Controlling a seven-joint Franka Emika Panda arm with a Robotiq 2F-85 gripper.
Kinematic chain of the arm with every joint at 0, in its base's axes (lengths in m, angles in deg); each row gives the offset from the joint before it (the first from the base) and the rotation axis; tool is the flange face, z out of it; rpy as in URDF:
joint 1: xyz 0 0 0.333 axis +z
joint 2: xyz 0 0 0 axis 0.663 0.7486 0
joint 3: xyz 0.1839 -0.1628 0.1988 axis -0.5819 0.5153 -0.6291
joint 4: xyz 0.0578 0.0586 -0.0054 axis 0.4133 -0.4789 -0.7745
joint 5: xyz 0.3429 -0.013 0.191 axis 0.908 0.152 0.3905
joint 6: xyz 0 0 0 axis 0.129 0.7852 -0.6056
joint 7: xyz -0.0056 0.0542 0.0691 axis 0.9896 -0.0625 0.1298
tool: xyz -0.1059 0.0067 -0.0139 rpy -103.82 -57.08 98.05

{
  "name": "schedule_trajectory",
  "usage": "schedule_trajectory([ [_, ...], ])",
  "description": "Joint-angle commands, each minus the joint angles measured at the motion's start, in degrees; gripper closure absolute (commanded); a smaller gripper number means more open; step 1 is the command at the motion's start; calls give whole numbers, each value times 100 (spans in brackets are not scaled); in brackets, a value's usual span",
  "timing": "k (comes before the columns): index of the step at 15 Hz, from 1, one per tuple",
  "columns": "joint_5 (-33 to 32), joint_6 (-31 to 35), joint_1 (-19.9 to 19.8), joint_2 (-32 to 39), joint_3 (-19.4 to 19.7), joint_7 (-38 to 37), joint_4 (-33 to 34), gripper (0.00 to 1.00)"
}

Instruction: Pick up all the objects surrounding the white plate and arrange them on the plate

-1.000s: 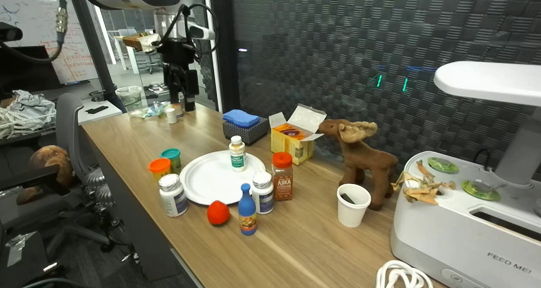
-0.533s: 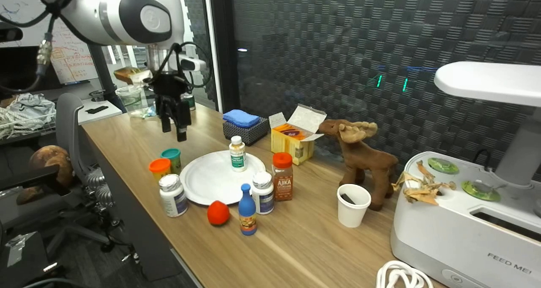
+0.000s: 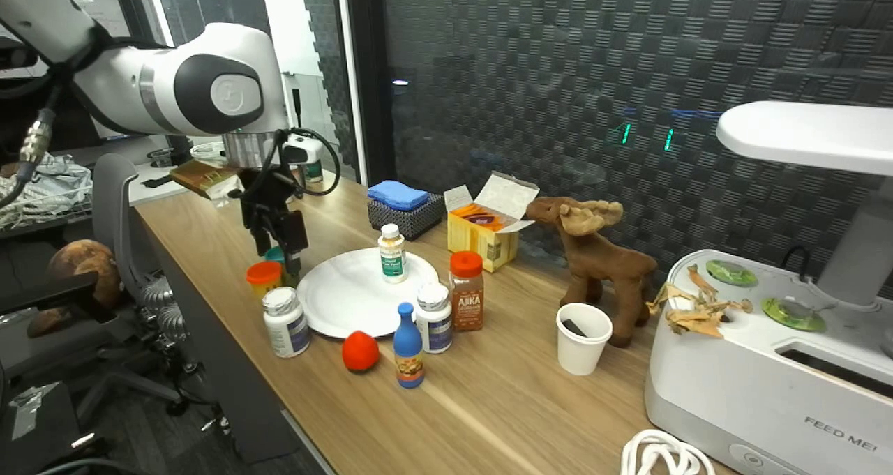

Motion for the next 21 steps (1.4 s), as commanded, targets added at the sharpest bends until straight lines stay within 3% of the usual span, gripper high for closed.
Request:
schedule_trajectory([
  [1,-73,446,14,-49,20,149,-129,0],
  [2,-81,503,19,-42,26,167,-141,3],
  [3,-100,534,34,-34,32,166,-145,26],
  [5,-188,531,82,-51,55,122,-163,31],
  [10,-464,434,205,-308,85,-134,-268,71],
  [15,-432,256,160,-617,90,-530,-92,75],
  [21,-574,126,-26,-446,436,-1470,98,75],
])
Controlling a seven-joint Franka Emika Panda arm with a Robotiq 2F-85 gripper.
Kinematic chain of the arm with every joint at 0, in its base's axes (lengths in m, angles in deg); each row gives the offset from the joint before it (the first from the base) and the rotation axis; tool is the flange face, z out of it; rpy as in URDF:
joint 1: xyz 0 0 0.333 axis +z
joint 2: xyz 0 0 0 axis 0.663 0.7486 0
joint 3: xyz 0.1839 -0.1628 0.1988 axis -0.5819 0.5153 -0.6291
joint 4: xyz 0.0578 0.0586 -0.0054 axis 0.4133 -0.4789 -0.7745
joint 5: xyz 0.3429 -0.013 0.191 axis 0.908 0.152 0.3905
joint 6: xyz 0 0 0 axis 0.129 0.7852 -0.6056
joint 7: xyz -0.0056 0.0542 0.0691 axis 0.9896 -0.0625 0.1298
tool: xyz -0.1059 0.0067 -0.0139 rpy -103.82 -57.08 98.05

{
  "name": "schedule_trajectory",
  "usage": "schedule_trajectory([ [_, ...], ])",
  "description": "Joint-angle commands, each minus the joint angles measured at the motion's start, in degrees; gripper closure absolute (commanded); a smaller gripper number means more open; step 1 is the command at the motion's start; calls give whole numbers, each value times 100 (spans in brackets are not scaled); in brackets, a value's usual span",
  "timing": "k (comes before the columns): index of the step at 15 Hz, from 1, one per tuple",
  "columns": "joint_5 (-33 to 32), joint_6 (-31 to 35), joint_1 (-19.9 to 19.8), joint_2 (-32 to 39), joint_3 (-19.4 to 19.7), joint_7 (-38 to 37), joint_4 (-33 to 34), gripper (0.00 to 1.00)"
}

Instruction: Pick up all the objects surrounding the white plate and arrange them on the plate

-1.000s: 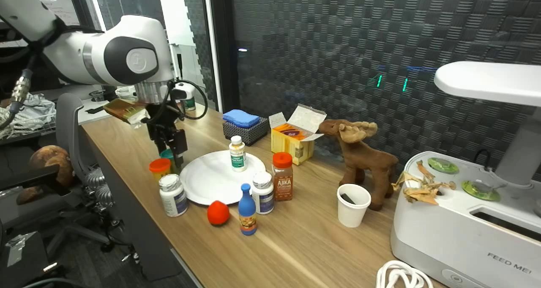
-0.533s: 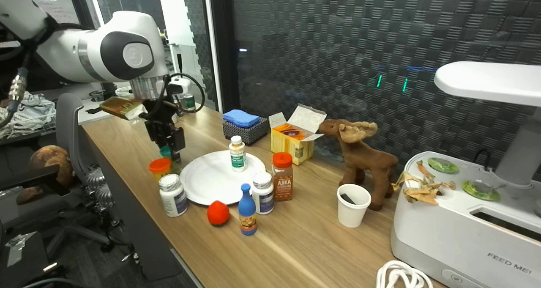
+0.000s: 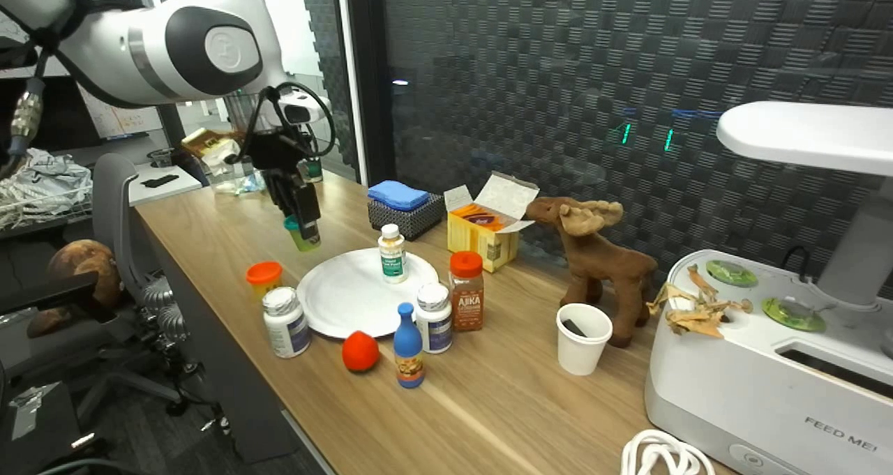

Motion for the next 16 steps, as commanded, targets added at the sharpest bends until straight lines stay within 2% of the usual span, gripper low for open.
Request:
schedule_trajectory([
  [1,-49,-84,-144,200,196,-718,132,75],
  [7,18,316,-250,786,507,-1595,367,75],
  [16,-166,318,-1,1284,703,-2293,1010,75],
])
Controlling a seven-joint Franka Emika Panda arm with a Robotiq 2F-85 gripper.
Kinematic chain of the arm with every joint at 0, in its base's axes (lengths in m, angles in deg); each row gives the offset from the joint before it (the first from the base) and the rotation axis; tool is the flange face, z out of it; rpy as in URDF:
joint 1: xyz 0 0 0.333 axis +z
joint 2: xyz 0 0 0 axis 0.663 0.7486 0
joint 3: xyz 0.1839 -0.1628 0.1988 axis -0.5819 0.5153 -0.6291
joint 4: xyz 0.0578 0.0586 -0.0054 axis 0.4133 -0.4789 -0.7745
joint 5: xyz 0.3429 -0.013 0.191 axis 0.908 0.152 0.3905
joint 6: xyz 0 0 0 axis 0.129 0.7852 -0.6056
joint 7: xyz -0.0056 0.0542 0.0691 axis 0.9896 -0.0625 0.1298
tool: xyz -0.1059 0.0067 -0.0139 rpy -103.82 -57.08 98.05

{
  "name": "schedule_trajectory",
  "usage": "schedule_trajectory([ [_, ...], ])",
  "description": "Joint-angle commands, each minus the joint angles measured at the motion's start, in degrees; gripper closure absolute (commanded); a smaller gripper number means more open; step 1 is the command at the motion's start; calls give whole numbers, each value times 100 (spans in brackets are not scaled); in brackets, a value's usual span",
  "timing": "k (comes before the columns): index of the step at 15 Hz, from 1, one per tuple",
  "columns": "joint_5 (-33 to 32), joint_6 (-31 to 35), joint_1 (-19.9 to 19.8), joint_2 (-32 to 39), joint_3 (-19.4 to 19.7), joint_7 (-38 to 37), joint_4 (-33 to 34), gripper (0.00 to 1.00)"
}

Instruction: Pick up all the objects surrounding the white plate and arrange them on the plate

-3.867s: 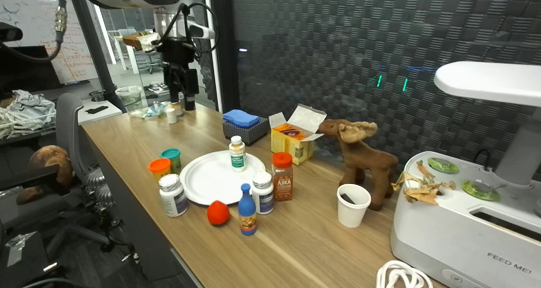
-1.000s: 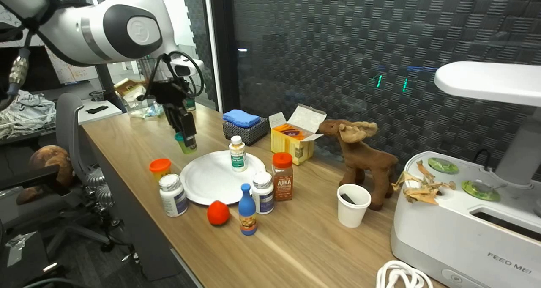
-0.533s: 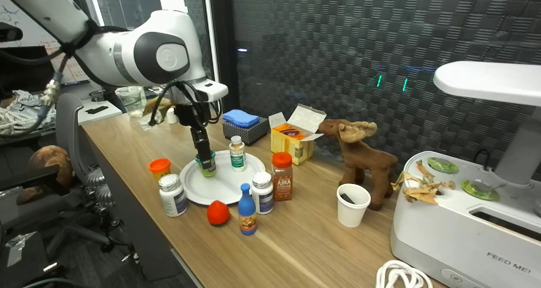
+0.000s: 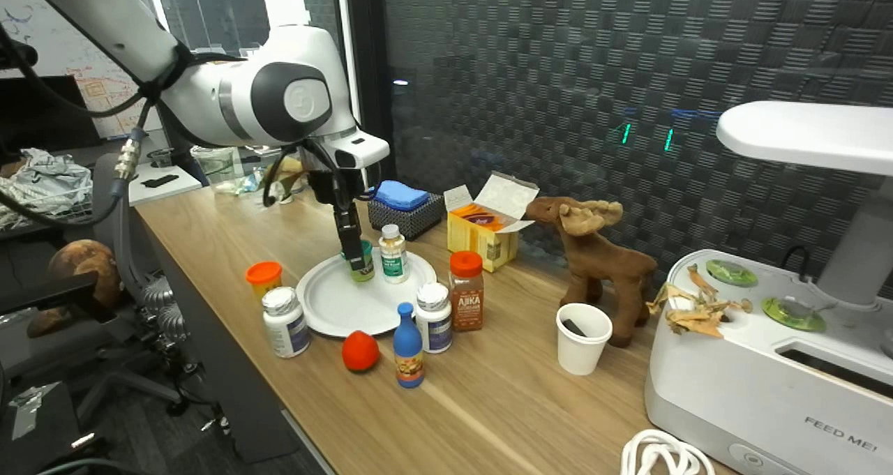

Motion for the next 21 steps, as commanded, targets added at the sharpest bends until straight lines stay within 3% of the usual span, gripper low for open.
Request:
schedule_trajectory([
  [1,-159,-30,180,191,129,-290,282,25],
  [3,-107,-52,187,134,90,-231,212,19],
  [6,-220,81,321,-161,130,-405,-135,0],
  [13,-792,28,618,-1165,-139,-862,-1230,0],
  [18,-193,275,281,-1429,-613,-218,-1891,0],
  [21,-66,456,135,-1339,-655,45,-2053,0],
])
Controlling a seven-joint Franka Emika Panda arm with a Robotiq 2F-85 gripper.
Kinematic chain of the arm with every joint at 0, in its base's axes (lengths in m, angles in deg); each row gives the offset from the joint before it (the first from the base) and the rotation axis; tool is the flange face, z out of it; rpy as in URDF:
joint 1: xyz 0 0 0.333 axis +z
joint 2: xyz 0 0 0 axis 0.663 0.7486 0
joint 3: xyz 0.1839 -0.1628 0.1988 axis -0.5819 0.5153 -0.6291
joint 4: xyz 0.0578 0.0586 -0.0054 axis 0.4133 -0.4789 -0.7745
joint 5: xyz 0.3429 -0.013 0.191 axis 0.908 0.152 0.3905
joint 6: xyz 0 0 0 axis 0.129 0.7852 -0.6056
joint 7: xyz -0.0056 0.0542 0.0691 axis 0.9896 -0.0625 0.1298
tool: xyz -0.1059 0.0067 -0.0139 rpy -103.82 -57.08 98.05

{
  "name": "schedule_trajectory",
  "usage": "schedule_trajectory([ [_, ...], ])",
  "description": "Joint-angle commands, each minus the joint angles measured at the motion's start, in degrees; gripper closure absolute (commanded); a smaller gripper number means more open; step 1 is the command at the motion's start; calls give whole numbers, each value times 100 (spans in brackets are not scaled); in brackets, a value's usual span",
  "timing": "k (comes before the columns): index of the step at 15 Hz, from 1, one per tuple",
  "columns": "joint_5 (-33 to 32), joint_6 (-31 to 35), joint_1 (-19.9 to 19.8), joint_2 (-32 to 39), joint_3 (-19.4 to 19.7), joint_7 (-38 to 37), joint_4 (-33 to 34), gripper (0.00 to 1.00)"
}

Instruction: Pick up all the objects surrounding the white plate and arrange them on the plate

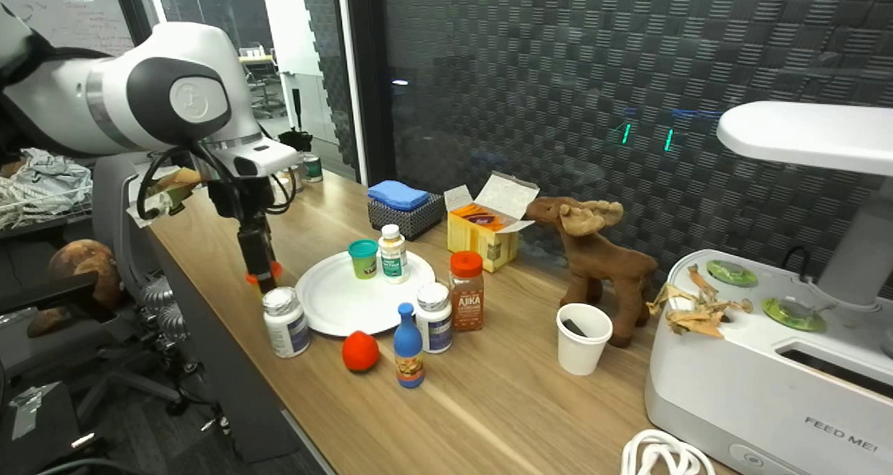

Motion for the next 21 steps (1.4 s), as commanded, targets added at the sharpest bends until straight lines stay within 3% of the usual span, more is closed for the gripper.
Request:
schedule_trajectory([
  [1,159,357,-263,-64,-69,401,-285,0],
  [6,406,643,-439,21,-97,849,-314,0],
  [8,614,712,-454,17,-163,1122,-307,26],
  [12,1206,599,-419,-18,-355,1633,-294,58],
  [15,1246,388,-323,-119,-341,1383,-306,78],
  [21,791,349,-275,-385,-182,759,-226,78],
])
